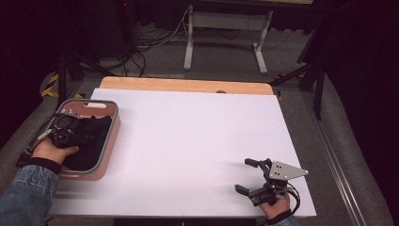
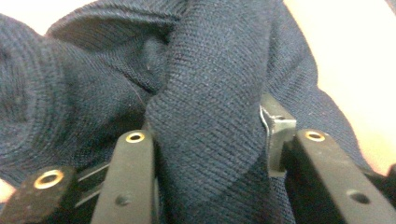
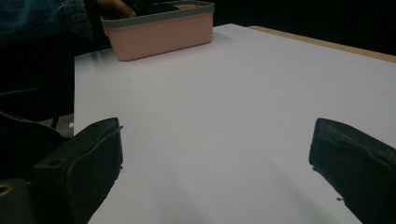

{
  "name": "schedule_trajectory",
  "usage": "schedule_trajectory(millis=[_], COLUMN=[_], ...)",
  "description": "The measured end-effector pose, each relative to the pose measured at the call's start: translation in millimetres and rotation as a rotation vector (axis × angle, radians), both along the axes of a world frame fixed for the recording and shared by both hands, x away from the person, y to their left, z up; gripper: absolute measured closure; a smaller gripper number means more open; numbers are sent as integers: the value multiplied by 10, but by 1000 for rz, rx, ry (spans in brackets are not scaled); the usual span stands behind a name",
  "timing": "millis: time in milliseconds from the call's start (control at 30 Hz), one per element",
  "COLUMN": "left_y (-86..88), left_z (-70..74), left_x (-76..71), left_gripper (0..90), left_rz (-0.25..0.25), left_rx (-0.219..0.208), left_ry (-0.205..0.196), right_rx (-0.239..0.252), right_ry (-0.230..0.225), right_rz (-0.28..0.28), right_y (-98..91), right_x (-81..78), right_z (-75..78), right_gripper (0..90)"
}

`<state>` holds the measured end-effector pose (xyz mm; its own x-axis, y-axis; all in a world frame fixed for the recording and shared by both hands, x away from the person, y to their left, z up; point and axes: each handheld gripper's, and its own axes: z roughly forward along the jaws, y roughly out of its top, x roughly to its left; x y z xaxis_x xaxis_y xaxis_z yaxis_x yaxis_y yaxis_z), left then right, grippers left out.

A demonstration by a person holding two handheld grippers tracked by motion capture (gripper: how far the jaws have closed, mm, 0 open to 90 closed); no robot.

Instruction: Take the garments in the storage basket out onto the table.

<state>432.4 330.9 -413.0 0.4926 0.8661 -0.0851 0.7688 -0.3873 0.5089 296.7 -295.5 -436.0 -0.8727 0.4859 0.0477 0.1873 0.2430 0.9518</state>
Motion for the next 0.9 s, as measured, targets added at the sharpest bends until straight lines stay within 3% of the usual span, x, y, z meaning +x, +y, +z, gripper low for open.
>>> schedule_trajectory(millis=[300,467,667,767,833,900], left_y=[4,-6,30,36,61,83], left_z=[137,222,308,325,350,364], left_x=[-39,-100,-143,-163,-203,-225], left_gripper=[677,684,687,687,687,687], left_rz=[30,47,85,90,105,116], left_rx=[-16,-15,-68,-75,-100,-121], left_ry=[-72,-145,-219,-242,-284,-298], right_rx=[-1,-3,-4,-4,-5,-4], right_ry=[4,7,5,6,6,5], right_rz=[-4,-5,-6,-4,-3,-4], right_y=[3,6,4,6,7,7], right_x=[9,8,6,8,7,6], right_z=[-5,-7,-6,-7,-7,-6], right_gripper=[34,35,35,35,35,35])
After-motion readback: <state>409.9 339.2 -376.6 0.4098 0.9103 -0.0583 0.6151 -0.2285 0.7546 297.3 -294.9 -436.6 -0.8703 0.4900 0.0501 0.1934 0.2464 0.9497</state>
